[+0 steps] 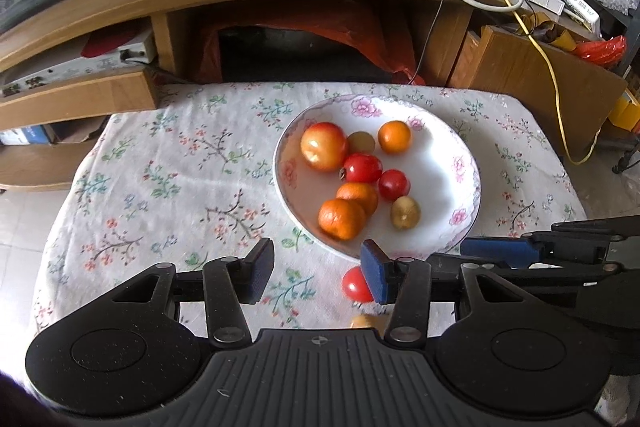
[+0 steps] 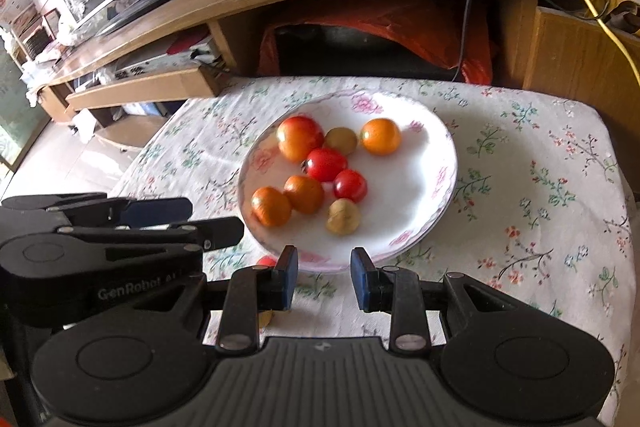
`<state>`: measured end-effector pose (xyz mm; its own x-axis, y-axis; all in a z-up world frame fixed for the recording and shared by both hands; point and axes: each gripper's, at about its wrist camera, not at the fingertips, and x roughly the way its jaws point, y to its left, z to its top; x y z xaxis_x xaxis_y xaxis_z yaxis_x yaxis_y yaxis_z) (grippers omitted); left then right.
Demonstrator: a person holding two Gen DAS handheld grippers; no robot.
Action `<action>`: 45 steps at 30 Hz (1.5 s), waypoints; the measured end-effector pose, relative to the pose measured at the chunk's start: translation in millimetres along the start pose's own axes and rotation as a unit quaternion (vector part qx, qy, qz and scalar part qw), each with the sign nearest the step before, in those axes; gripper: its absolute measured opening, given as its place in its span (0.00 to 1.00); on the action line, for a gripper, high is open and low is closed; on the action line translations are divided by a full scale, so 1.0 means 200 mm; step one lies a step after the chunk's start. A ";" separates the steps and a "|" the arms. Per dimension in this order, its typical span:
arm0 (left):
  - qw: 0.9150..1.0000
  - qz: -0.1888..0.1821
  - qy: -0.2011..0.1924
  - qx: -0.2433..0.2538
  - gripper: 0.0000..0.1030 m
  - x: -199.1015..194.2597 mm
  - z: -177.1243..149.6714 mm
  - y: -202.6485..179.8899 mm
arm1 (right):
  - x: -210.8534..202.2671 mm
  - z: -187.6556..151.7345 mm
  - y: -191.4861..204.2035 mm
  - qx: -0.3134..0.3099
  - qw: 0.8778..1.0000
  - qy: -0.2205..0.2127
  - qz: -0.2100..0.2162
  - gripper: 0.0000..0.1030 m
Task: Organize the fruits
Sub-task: 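Move the right tool back and grasp another brown kiwi, then grasp the small red tomato with the left tool while the right tool holds the kiwi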
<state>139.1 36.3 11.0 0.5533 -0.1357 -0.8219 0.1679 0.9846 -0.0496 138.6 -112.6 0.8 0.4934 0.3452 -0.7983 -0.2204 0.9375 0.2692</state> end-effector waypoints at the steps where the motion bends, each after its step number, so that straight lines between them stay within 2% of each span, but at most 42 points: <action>1: 1.000 0.001 0.001 -0.002 0.58 0.00 -0.01 0.01 | 0.00 -0.01 0.01 -0.002 1.000 0.003 0.001 0.29; 4: 1.000 -0.005 0.004 -0.013 0.63 -0.02 -0.03 0.05 | 0.02 -0.04 0.03 -0.006 1.000 0.013 0.005 0.30; 6: 1.000 -0.007 0.004 -0.013 0.63 -0.02 -0.03 0.06 | 0.03 -0.06 0.05 -0.013 1.000 0.020 0.009 0.33; 15: 1.000 -0.004 0.010 -0.019 0.64 -0.01 -0.04 0.10 | 0.14 -0.12 0.17 -0.046 0.997 0.052 0.031 0.33; 21: 1.000 -0.004 0.008 -0.028 0.66 -0.01 -0.03 0.12 | 0.22 -0.12 0.21 -0.053 0.996 0.053 0.039 0.33; 25: 1.000 -0.006 0.013 -0.025 0.66 0.00 -0.04 0.11 | 0.26 -0.14 0.23 -0.071 0.995 0.060 0.030 0.28; 26: 1.000 -0.006 0.014 -0.025 0.66 0.01 -0.04 0.11 | 0.25 -0.15 0.23 -0.073 0.995 0.056 0.029 0.25; 32: 0.999 -0.018 0.026 -0.023 0.66 0.04 -0.05 0.08 | 0.19 -0.15 0.17 -0.067 0.996 0.057 0.029 0.25; 38: 0.998 -0.033 0.043 -0.015 0.66 0.12 -0.06 0.03 | 0.09 -0.21 0.09 -0.076 0.995 0.064 0.008 0.25; 45: 0.998 -0.034 0.046 0.010 0.64 0.21 -0.05 -0.08 | 0.02 -0.26 0.02 -0.075 0.994 0.071 -0.016 0.25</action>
<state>151.3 16.1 -29.4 0.4634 -0.1916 -0.8652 0.2191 0.9708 -0.0976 95.1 -110.2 -29.6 0.3810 0.2953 -0.8762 -0.3353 0.9272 0.1668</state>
